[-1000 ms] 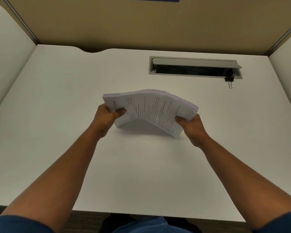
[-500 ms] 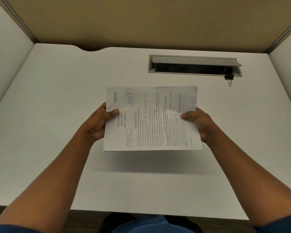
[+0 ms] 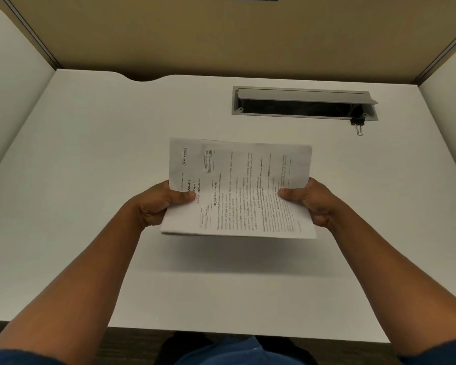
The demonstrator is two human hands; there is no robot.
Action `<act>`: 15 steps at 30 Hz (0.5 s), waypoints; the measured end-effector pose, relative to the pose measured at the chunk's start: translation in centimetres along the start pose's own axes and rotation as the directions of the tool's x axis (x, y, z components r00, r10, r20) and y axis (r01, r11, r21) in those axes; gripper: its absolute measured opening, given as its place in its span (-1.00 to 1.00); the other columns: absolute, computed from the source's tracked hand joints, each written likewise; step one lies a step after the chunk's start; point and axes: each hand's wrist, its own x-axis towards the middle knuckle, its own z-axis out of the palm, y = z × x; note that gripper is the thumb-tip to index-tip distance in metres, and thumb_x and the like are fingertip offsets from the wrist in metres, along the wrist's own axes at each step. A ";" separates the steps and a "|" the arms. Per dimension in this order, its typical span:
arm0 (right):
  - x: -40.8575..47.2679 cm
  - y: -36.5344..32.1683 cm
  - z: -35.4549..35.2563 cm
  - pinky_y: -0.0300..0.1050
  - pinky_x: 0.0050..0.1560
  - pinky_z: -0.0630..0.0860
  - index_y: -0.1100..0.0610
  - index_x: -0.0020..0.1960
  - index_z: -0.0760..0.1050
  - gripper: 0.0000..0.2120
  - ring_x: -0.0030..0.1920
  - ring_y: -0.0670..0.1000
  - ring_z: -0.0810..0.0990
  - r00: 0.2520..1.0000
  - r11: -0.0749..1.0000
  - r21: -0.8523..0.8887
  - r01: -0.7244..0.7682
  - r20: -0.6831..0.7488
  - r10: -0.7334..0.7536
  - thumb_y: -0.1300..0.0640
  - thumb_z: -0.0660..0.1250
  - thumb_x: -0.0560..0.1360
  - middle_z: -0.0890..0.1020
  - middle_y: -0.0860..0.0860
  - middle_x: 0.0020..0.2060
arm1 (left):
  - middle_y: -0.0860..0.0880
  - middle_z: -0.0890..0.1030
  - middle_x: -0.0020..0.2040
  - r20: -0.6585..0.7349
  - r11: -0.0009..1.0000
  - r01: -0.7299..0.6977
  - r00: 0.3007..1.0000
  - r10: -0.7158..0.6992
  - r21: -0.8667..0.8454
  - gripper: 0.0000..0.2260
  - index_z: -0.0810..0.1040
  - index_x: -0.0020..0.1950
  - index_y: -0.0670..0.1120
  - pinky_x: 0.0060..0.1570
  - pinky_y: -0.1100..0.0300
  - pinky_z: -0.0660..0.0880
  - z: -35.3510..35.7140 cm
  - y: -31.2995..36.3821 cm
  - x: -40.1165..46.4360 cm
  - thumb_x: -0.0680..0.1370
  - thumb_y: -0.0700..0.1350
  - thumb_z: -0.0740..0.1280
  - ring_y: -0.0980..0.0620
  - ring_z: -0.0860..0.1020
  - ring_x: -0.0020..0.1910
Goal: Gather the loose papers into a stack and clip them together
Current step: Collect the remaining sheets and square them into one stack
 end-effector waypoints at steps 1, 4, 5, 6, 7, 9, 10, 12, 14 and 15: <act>0.1 -0.1 0.1 0.15 0.05 0.66 0.19 0.28 0.56 -0.62 0.14 0.25 0.68 0.998 0.998 -0.049 0.044 -0.035 -0.046 0.41 0.40 0.49 0.71 0.18 0.11 | -0.20 0.67 0.24 -0.006 0.999 -0.024 1.000 0.024 0.034 -0.58 0.56 0.32 -0.16 0.04 -0.04 0.66 0.0 0.1 0.1 0.47 -0.34 0.46 -0.20 0.66 0.18; 0.2 -0.8 0.5 0.15 0.13 0.63 0.12 0.16 0.60 -0.64 0.15 0.17 0.68 0.966 0.960 -0.177 0.218 -0.102 -0.238 0.44 0.41 0.46 0.71 0.11 0.07 | -0.15 0.70 0.14 -0.163 0.963 -0.216 0.956 0.242 0.164 -0.60 0.64 0.20 -0.11 0.11 -0.08 0.63 0.6 0.6 0.9 0.39 -0.36 0.43 -0.22 0.64 0.19; 0.1 -1.1 0.9 0.14 0.14 0.63 0.07 0.14 0.60 -0.62 0.16 0.14 0.66 0.942 0.936 -0.215 0.279 -0.128 -0.311 0.45 0.41 0.45 0.70 0.09 0.07 | -0.10 0.72 0.06 -0.233 0.932 -0.302 0.909 0.345 0.199 -0.63 0.70 0.09 -0.04 0.11 -0.08 0.62 1.1 1.0 1.0 0.33 -0.32 0.41 -0.17 0.66 0.14; 0.0 -1.5 1.2 0.10 0.13 0.63 0.05 0.15 0.58 -0.60 0.16 0.09 0.65 0.914 0.910 -0.241 0.337 -0.149 -0.378 0.45 0.40 0.46 0.68 0.08 0.07 | -0.03 0.73 0.00 -0.286 0.895 -0.380 0.852 0.438 0.235 -0.65 0.73 0.00 0.03 0.09 -0.06 0.62 1.5 1.3 1.1 0.32 -0.30 0.40 -0.10 0.67 0.08; 0.0 -1.7 1.6 0.03 0.09 0.64 0.04 0.18 0.56 -0.58 0.15 0.04 0.64 0.887 0.887 -0.246 0.392 -0.156 -0.435 0.45 0.39 0.46 0.67 0.06 0.06 | 0.02 0.73 -0.04 -0.319 0.855 -0.445 0.796 0.514 0.267 -0.65 0.74 -0.05 0.10 0.06 -0.03 0.62 1.9 1.6 1.3 0.33 -0.29 0.39 -0.05 0.67 0.04; 0.0 -2.0 2.1 -0.12 0.00 0.64 0.05 0.21 0.53 -0.57 0.11 -0.02 0.64 0.849 0.860 -0.216 0.462 -0.172 -0.499 0.42 0.40 0.44 0.65 0.03 0.03 | 0.03 0.71 -0.02 -0.330 0.791 -0.523 0.721 0.609 0.316 -0.63 0.70 0.02 0.13 0.02 0.04 0.64 2.2 1.8 1.7 0.38 -0.29 0.38 -0.01 0.65 0.04; 0.2 -1.8 2.2 -0.13 -0.02 0.63 0.06 0.21 0.53 -0.58 0.11 -0.02 0.64 0.844 0.860 -0.201 0.469 -0.185 -0.503 0.37 0.41 0.40 0.65 0.02 0.02 | 0.03 0.70 0.01 -0.341 0.780 -0.536 0.703 0.624 0.322 -0.62 0.67 0.07 0.11 0.02 0.08 0.63 2.2 1.7 2.1 0.40 -0.31 0.39 0.00 0.65 0.06; 0.5 -0.9 2.0 0.01 0.03 0.65 0.04 0.17 0.57 -0.58 0.13 0.06 0.64 0.857 0.876 -0.193 0.442 -0.197 -0.476 0.30 0.40 0.35 0.67 0.04 0.02 | 0.04 0.72 0.01 -0.386 0.803 -0.518 0.704 0.596 0.296 -0.63 0.66 0.11 0.05 0.00 0.11 0.62 1.9 0.7 2.9 0.43 -0.35 0.47 0.01 0.67 0.06; 0.8 0.4 1.7 0.24 0.15 0.61 -0.06 0.08 0.62 -0.59 0.16 0.14 0.65 0.879 0.897 -0.196 0.395 -0.205 -0.431 0.34 0.40 0.36 0.69 0.06 0.02 | 0.02 0.74 -0.01 -0.440 0.849 -0.472 0.727 0.527 0.237 -0.67 0.69 0.09 -0.02 -0.01 0.11 0.62 1.8 -0.5 3.6 0.42 -0.35 0.54 -0.06 0.69 0.06; 0.9 1.0 1.7 0.30 0.18 0.59 -0.10 0.06 0.64 -0.58 0.17 0.15 0.64 0.884 0.902 -0.197 0.384 -0.202 -0.421 0.38 0.40 0.38 0.69 0.06 0.02 | -0.01 0.75 0.01 -0.449 0.863 -0.457 0.739 0.503 0.216 -0.68 0.70 0.09 -0.04 0.01 0.09 0.63 1.7 -1.1 3.8 0.41 -0.34 0.55 -0.08 0.69 0.07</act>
